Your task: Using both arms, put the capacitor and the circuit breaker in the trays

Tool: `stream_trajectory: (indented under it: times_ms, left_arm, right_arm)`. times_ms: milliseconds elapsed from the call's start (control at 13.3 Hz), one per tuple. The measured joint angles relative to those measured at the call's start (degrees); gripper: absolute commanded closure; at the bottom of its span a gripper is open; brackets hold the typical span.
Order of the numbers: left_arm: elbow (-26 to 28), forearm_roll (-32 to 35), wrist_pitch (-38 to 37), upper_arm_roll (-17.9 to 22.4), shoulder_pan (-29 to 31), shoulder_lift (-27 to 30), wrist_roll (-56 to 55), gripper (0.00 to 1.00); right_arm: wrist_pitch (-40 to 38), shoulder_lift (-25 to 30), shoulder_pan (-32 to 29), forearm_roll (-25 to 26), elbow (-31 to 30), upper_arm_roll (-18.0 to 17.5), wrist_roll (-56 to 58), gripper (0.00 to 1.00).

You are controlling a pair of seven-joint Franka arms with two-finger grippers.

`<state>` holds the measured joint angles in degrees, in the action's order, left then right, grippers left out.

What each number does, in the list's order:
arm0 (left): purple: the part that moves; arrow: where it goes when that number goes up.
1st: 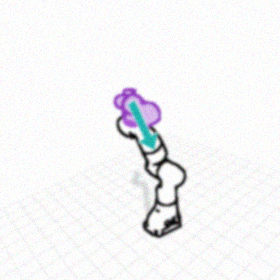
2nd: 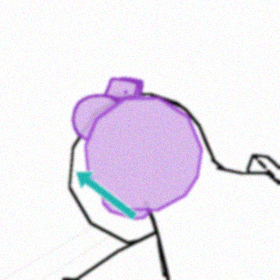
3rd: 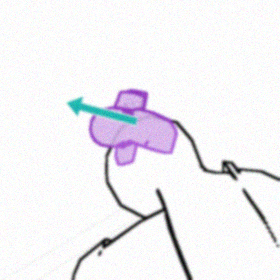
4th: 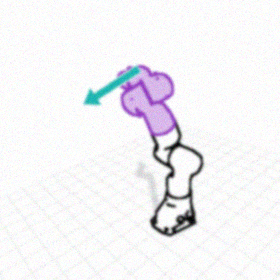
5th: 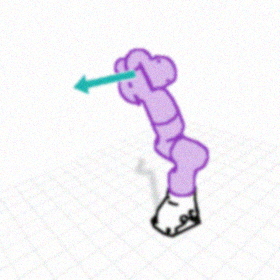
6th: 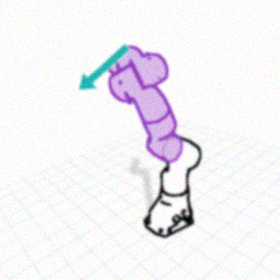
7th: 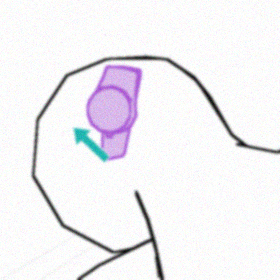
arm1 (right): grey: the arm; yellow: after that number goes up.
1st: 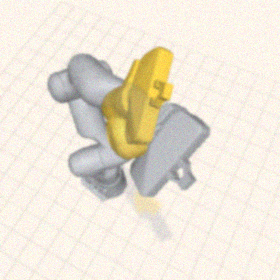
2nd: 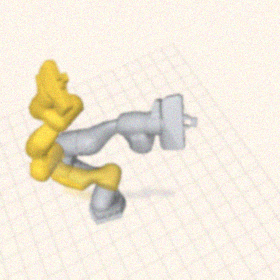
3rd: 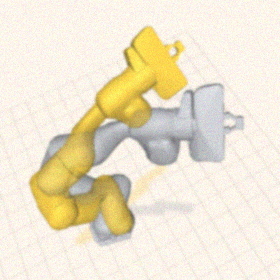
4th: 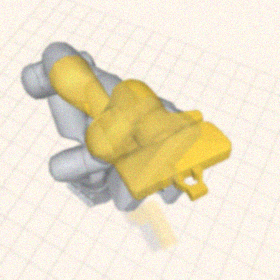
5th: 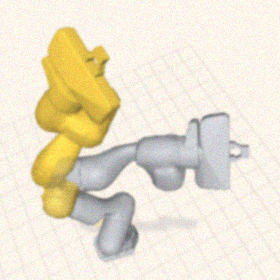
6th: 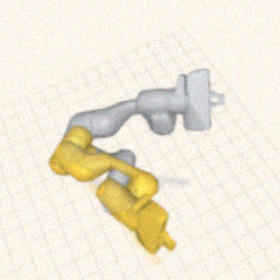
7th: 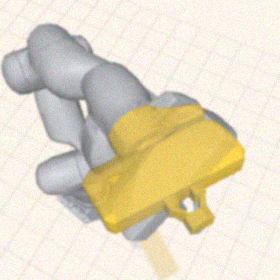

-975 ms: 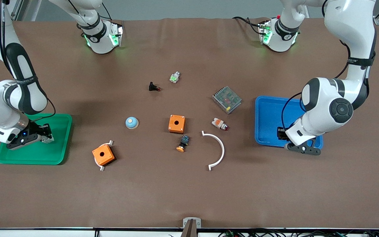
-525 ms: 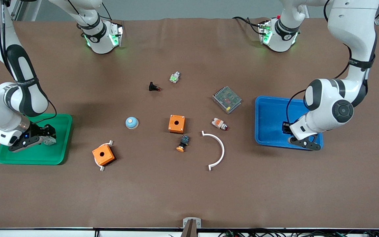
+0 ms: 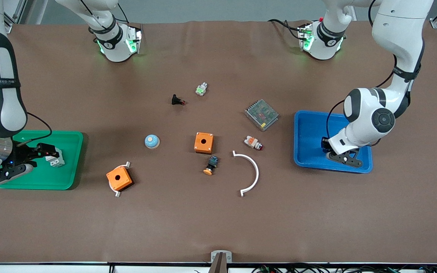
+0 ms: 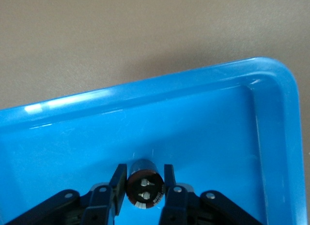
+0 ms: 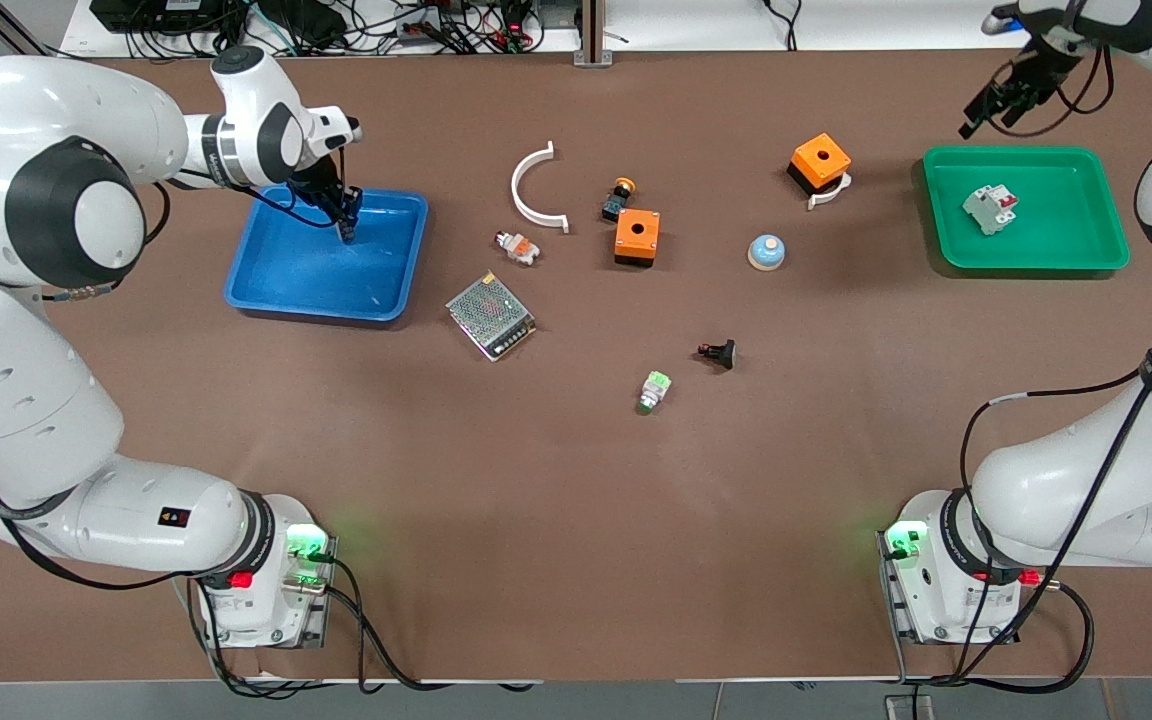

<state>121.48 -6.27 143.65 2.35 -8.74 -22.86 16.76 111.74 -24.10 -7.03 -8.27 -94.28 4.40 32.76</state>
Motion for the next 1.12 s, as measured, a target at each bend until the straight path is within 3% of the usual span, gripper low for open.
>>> stream_trajectory:
  times_ms: [225, 675, 1125]
  left_arm:
    - [-1.30, 0.00, 0.24, -0.05, -0.04, 1.99, -0.01, 0.00]
    - [-6.82, 0.00, -1.22, -0.26, -0.21, 7.85, -7.05, 0.00]
    - [-23.00, 0.82, -26.87, 0.83, 0.05, 11.50, -15.21, 0.00]
  right_arm:
    - [-9.65, 4.09, 4.59, 0.00, 3.37, -0.08, -12.49, 0.00]
    - [-21.47, 15.39, 10.85, 5.04, 5.54, -0.07, -26.58, 0.00]
    - [-21.41, 25.22, 10.90, 5.36, 2.31, 0.64, -27.62, 0.00]
